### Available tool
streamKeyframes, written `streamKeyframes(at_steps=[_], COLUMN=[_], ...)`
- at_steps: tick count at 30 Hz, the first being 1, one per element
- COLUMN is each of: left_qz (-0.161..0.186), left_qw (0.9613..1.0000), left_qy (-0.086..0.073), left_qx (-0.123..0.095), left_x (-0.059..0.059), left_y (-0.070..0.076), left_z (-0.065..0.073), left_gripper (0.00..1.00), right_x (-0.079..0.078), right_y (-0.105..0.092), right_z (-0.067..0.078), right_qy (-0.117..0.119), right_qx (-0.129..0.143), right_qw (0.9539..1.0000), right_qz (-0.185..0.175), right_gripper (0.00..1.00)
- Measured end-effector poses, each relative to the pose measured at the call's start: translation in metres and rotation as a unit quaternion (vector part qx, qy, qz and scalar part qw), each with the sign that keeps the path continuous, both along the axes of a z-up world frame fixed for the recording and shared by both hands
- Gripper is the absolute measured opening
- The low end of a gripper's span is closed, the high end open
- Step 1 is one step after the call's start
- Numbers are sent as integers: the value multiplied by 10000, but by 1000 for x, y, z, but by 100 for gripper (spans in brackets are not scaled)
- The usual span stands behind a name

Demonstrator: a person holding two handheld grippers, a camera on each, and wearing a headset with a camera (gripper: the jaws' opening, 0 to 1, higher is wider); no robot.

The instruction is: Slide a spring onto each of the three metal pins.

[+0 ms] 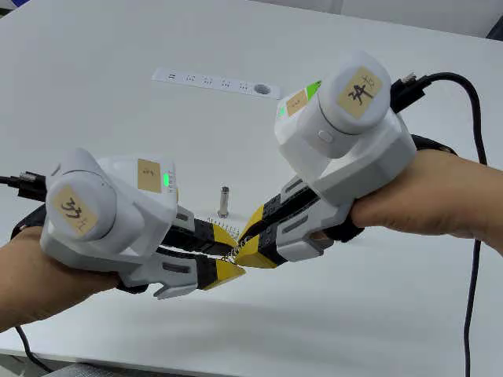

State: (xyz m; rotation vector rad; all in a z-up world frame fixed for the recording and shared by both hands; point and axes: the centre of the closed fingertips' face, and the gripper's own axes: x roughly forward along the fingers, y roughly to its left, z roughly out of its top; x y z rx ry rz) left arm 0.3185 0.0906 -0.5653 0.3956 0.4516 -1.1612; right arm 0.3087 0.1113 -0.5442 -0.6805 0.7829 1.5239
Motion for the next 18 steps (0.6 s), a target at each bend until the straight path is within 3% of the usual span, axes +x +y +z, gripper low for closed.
streamKeyframes(at_steps=[5, 12, 18], left_qz=[185, 434, 665], left_qw=[9994, 9984, 9968], left_qy=[210, 288, 329], left_qx=[-181, -227, -311], left_x=[0, 0, -1], left_y=[7, 23, 35], left_z=[-6, -15, -18], left_gripper=[22, 30, 38], right_x=[5, 22, 51], right_y=[-4, -19, -36], right_z=[1, 4, 11], right_qy=[-68, -220, -457], right_qx=[-87, -273, -489], right_qw=[9999, 9993, 9973], right_qz=[-23, -126, -311], right_gripper=[11, 11, 11])
